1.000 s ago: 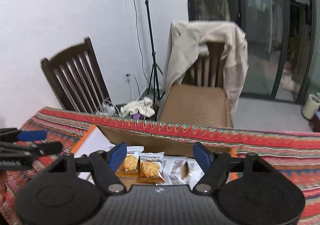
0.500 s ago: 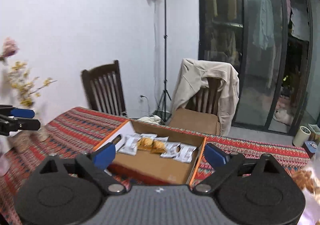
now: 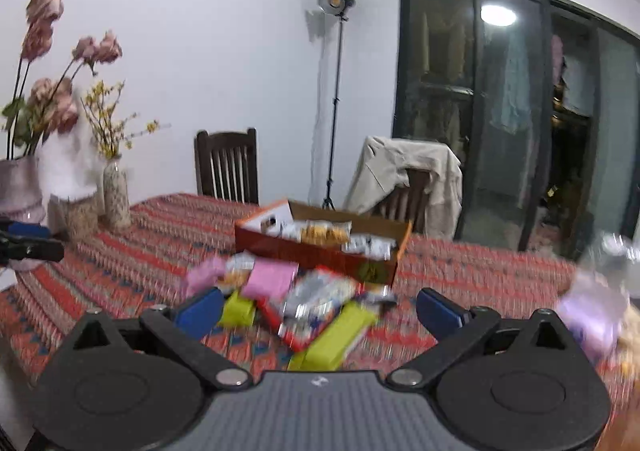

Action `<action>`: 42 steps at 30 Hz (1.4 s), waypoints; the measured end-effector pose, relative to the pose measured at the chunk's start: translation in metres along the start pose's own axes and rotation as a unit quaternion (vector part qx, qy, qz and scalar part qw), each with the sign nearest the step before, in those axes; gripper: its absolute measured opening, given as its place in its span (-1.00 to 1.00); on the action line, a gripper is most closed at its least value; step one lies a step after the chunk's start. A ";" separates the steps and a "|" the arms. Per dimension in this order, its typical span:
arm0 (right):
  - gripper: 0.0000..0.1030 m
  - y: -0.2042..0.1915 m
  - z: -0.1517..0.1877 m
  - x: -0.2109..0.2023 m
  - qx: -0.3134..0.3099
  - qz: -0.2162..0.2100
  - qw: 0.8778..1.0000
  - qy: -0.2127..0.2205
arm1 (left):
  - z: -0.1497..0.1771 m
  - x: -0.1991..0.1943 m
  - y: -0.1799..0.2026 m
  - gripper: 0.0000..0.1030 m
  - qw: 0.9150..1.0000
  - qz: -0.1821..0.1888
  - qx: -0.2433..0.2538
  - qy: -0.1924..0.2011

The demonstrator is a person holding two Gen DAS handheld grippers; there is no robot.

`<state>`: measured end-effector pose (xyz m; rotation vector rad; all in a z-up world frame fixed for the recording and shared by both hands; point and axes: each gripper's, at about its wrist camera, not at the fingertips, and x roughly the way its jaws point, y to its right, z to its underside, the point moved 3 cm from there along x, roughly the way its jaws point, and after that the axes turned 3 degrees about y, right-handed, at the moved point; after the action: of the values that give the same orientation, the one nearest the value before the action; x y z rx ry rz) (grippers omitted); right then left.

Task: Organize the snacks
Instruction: 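Withdraw both open tools from the box back toward the snack pile, then grasp a pink packet with the left tool while the right grasps a white packet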

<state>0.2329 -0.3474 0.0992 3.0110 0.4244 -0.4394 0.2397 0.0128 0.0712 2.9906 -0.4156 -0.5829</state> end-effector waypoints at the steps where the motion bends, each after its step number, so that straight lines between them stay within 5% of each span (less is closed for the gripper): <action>1: 1.00 -0.004 0.014 -0.006 0.011 0.001 1.000 -0.004 | 0.010 -0.003 0.001 0.99 1.000 0.002 -0.001 -0.003; 8: 1.00 -0.020 0.082 0.000 0.072 -0.011 0.996 -0.054 | 0.027 0.009 -0.001 0.99 0.999 -0.011 0.014 -0.037; 19: 1.00 -0.012 0.076 0.033 0.075 0.010 0.996 -0.053 | 0.022 0.063 -0.018 0.99 0.998 -0.012 0.001 -0.065; 27: 0.95 -0.023 0.073 0.079 0.073 -0.008 0.994 -0.076 | -0.001 0.166 -0.037 0.98 0.994 0.001 0.066 -0.089; 35: 0.58 -0.051 0.057 0.120 0.051 -0.040 0.994 -0.087 | -0.015 0.267 -0.066 0.90 0.992 0.049 0.067 -0.090; 36: 0.53 -0.054 0.056 0.125 0.050 -0.040 0.994 -0.091 | -0.013 0.275 -0.071 0.70 0.992 0.050 0.059 -0.099; 37: 0.47 -0.056 0.054 0.131 0.049 -0.040 0.993 -0.095 | -0.011 0.281 -0.075 0.29 0.991 0.050 0.050 -0.116; 42: 0.26 -0.072 0.039 0.163 0.062 -0.073 0.989 -0.109 | -0.012 0.265 -0.096 0.22 0.990 0.065 0.031 -0.125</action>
<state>0.3519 -0.2398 0.0126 3.0134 0.6238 -0.8254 0.5044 0.0321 -0.0243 2.9254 -0.6510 -0.9505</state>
